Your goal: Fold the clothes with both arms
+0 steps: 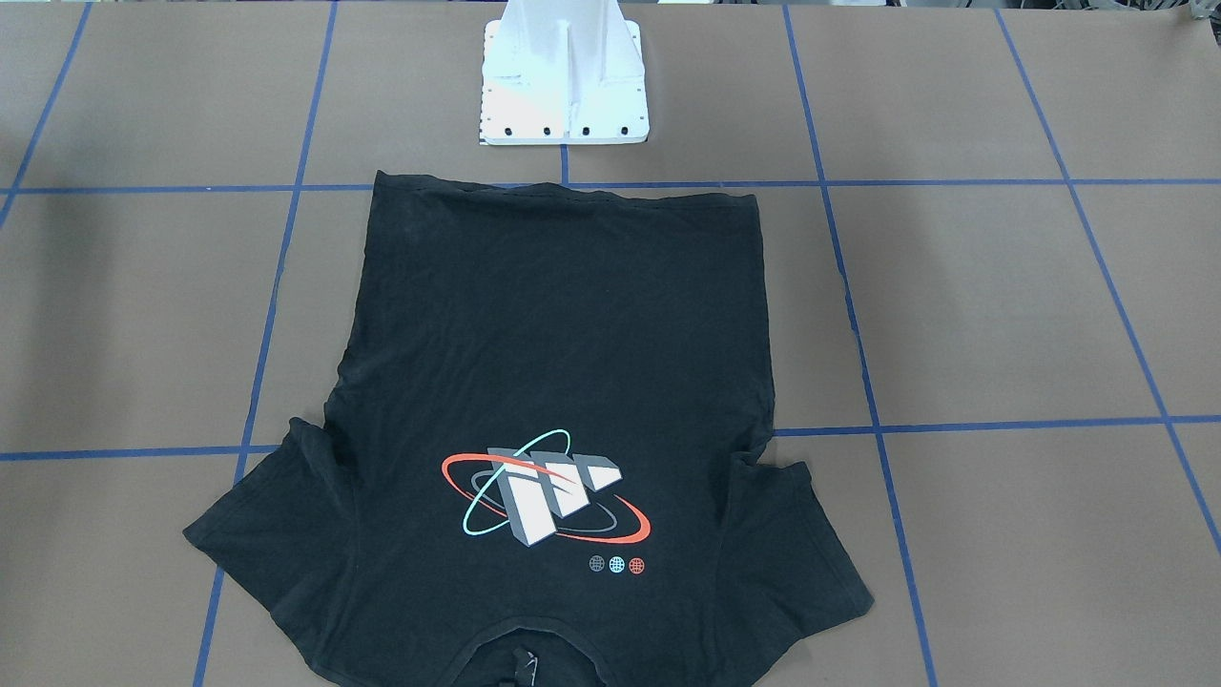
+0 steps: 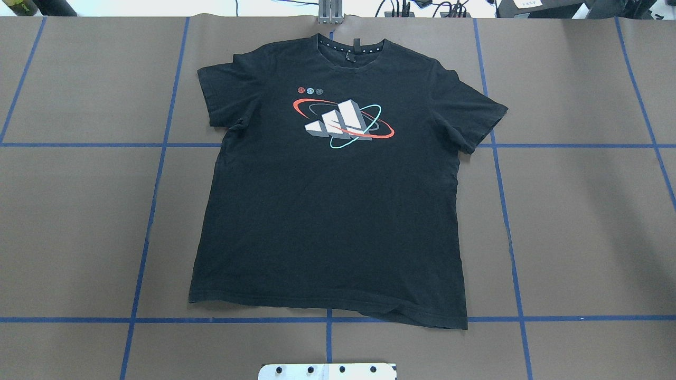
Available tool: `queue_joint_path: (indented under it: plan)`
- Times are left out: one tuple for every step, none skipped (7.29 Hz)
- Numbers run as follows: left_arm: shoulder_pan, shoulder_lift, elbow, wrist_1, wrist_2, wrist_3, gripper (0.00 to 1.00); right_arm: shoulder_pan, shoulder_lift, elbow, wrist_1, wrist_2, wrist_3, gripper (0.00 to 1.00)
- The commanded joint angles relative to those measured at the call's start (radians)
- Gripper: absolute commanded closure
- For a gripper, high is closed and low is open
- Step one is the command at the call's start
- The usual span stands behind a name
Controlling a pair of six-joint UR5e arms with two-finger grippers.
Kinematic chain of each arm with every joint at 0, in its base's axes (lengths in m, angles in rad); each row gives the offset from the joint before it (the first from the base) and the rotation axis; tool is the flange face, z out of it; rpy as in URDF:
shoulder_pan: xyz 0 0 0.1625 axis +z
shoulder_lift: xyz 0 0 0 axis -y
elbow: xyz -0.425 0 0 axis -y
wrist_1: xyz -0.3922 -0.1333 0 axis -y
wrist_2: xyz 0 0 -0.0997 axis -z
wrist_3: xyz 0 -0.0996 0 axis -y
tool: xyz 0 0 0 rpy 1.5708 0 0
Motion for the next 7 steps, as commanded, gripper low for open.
queue_joint_path:
  plan:
    - [0.074,-0.005,0.002,-0.033,0.006,-0.040,0.00,-0.113,0.163,-0.076,0.016,-0.004,0.227,0.00]
    - [0.083,-0.005,0.001,-0.036,0.004,-0.041,0.00,-0.168,0.227,-0.145,0.070,-0.010,0.322,0.00]
    - [0.085,-0.005,-0.002,-0.038,0.001,-0.046,0.00,-0.228,0.248,-0.244,0.244,-0.062,0.467,0.00]
    - [0.085,-0.005,-0.001,-0.036,0.001,-0.046,0.00,-0.297,0.252,-0.330,0.418,-0.125,0.586,0.00]
    - [0.085,-0.005,0.002,-0.038,0.003,-0.044,0.00,-0.382,0.308,-0.424,0.524,-0.224,0.692,0.00]
    - [0.088,-0.005,0.001,-0.038,0.003,-0.044,0.00,-0.453,0.383,-0.520,0.586,-0.312,0.782,0.00]
    - [0.096,-0.005,0.001,-0.038,0.003,-0.044,0.00,-0.493,0.431,-0.600,0.644,-0.355,0.827,0.01]
